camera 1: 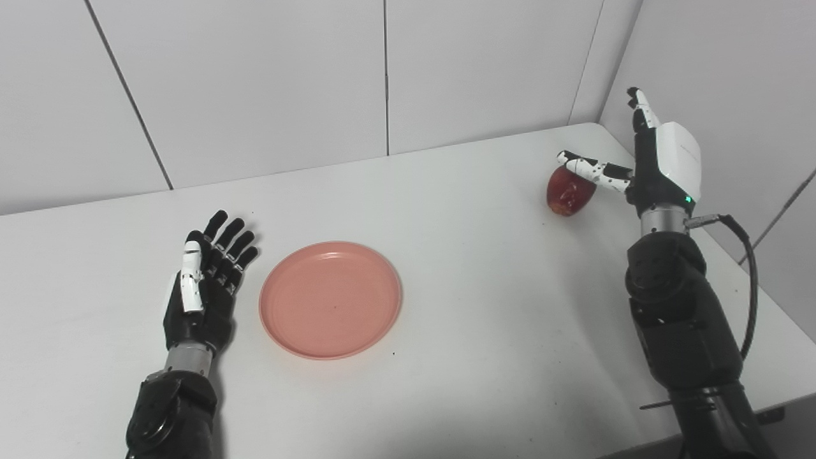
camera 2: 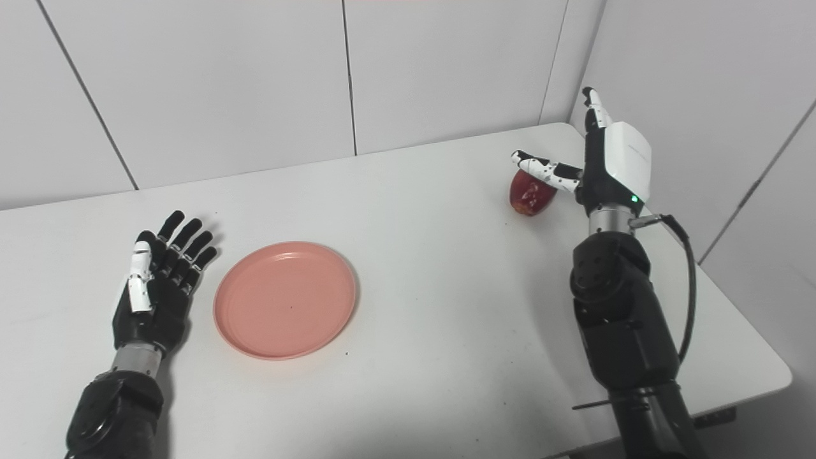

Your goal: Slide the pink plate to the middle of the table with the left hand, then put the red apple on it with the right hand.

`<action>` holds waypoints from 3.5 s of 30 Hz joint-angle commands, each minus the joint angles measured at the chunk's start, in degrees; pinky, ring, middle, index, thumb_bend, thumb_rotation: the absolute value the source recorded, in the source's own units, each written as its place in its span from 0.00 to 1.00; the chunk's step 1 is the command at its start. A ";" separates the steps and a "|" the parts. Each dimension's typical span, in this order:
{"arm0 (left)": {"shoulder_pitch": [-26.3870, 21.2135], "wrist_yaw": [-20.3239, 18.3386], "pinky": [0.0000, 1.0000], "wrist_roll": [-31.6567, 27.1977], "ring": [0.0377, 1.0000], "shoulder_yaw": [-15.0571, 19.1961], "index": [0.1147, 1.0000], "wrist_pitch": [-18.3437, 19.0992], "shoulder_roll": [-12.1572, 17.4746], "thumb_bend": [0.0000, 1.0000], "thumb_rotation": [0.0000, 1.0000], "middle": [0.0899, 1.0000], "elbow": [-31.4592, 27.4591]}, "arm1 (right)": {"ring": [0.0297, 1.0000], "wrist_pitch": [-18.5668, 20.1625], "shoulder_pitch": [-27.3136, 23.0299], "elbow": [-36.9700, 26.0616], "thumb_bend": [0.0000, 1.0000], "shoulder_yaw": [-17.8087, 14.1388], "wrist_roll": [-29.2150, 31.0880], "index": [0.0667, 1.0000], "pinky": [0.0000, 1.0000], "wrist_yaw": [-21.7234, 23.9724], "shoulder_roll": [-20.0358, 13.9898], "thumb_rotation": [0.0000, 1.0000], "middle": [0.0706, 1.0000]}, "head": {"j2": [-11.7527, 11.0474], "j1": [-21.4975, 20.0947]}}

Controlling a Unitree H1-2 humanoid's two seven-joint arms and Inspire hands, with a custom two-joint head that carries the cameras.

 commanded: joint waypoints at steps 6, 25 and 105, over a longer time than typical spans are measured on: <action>2.45 1.55 0.87 0.49 0.86 0.18 0.85 3.09 0.17 0.37 1.00 0.86 2.41 | 0.89 0.78 -3.94 1.60 1.00 0.89 1.36 0.93 0.78 2.03 -2.79 0.46 0.93 | 0.16 0.12; 2.79 1.62 0.88 0.61 0.86 -0.03 0.86 3.83 0.37 0.37 1.00 0.87 1.45 | 0.87 2.47 -6.91 6.04 1.00 3.84 2.41 0.93 0.75 5.24 -4.19 0.43 0.91 | 0.74 0.49; 4.25 1.99 0.89 0.82 0.86 -0.96 0.85 5.71 0.38 0.37 1.00 0.87 -2.19 | 0.90 1.29 -11.61 21.61 0.98 11.21 8.94 0.93 0.79 8.35 -9.56 0.21 0.93 | 2.65 2.36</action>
